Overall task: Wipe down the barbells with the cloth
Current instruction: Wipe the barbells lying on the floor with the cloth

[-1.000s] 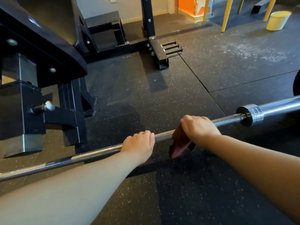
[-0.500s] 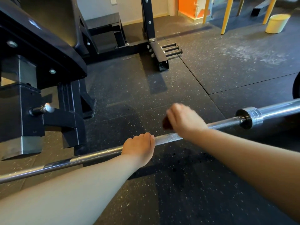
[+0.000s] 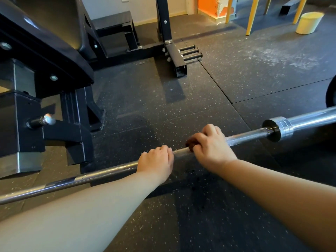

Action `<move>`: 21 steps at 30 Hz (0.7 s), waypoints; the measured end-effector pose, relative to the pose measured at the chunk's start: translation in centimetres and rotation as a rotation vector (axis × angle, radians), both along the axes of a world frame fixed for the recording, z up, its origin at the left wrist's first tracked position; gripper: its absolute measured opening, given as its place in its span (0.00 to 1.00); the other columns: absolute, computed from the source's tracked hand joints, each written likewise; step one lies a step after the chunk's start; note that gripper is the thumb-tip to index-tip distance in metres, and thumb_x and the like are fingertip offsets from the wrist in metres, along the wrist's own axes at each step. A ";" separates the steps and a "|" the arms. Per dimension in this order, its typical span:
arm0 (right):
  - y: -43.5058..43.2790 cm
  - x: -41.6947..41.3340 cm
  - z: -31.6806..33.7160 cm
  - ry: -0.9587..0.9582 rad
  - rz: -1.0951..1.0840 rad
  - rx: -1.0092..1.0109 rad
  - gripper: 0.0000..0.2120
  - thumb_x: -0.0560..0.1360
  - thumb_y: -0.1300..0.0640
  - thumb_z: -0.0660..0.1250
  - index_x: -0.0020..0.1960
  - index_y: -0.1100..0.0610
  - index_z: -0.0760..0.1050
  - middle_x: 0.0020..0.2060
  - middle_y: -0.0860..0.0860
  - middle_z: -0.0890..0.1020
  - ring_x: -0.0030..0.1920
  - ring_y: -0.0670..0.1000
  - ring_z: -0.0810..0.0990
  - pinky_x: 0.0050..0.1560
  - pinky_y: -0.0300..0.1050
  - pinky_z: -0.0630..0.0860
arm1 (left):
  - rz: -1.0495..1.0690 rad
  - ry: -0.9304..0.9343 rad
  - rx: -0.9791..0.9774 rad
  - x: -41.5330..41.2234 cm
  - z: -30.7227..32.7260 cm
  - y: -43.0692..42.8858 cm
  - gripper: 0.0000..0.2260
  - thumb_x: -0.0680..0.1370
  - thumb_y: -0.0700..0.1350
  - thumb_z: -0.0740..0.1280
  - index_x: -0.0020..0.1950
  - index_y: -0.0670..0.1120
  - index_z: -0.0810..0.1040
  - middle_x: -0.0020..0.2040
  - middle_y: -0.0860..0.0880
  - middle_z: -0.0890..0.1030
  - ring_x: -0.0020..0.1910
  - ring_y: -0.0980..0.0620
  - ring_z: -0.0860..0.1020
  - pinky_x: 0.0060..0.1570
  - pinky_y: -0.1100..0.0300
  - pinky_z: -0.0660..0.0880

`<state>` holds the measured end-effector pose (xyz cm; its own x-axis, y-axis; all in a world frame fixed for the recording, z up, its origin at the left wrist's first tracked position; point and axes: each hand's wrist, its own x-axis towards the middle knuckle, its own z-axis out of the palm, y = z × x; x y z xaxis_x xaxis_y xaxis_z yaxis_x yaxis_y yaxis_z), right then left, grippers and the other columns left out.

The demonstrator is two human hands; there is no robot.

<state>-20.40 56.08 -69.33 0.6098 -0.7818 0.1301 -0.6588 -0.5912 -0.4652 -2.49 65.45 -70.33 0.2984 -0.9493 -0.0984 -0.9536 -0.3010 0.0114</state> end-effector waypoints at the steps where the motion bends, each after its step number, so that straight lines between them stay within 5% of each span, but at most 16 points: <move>1: 0.6 0.7 -0.2 -0.033 0.047 -0.006 0.22 0.77 0.47 0.54 0.57 0.57 0.81 0.51 0.52 0.68 0.55 0.56 0.68 0.65 0.56 0.69 | 0.011 0.009 -0.017 -0.4 0.1 -0.2 0.13 0.86 0.54 0.52 0.58 0.51 0.73 0.50 0.53 0.78 0.44 0.51 0.76 0.43 0.54 0.73; 6: -0.5 -0.1 -0.1 0.070 0.219 -0.028 0.14 0.85 0.53 0.59 0.64 0.58 0.76 0.69 0.56 0.72 0.64 0.60 0.74 0.67 0.55 0.68 | -0.040 0.043 -0.026 -3.4 0.7 -1.0 0.15 0.86 0.54 0.50 0.59 0.50 0.73 0.56 0.51 0.79 0.55 0.47 0.77 0.55 0.50 0.72; 8: -1.4 -1.0 0.1 0.099 0.226 -0.058 0.13 0.84 0.53 0.59 0.62 0.58 0.76 0.63 0.55 0.77 0.59 0.60 0.77 0.60 0.57 0.74 | -0.033 0.052 -0.020 -3.7 0.7 -1.1 0.16 0.86 0.54 0.50 0.60 0.51 0.74 0.57 0.52 0.78 0.56 0.48 0.77 0.56 0.49 0.72; 13: -2.5 -3.1 -0.3 -0.117 -0.198 -0.036 0.10 0.82 0.54 0.61 0.57 0.55 0.79 0.53 0.51 0.82 0.53 0.54 0.79 0.59 0.55 0.76 | -0.047 0.089 0.026 -3.3 0.7 -1.0 0.18 0.86 0.55 0.46 0.65 0.51 0.72 0.59 0.52 0.77 0.56 0.51 0.76 0.59 0.52 0.74; 17: 0.8 -0.8 -1.0 -0.164 -0.037 -0.084 0.09 0.81 0.54 0.62 0.51 0.56 0.80 0.47 0.50 0.79 0.50 0.54 0.76 0.60 0.51 0.71 | -0.024 0.066 0.054 -3.4 0.8 -1.1 0.16 0.86 0.55 0.49 0.60 0.52 0.73 0.56 0.53 0.77 0.55 0.50 0.76 0.57 0.50 0.73; 21: -0.1 -1.5 -1.4 -0.046 0.093 -0.105 0.11 0.84 0.48 0.60 0.58 0.53 0.75 0.53 0.49 0.75 0.53 0.52 0.74 0.60 0.50 0.72 | -0.033 0.059 0.054 -3.3 1.0 -1.0 0.15 0.86 0.55 0.49 0.58 0.53 0.73 0.54 0.54 0.77 0.53 0.51 0.77 0.55 0.51 0.74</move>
<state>-21.95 56.02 -70.78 0.6708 -0.7026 0.2375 -0.5779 -0.6959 -0.4263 -5.78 64.43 -69.33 0.2595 -0.9514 -0.1659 -0.9610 -0.2714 0.0531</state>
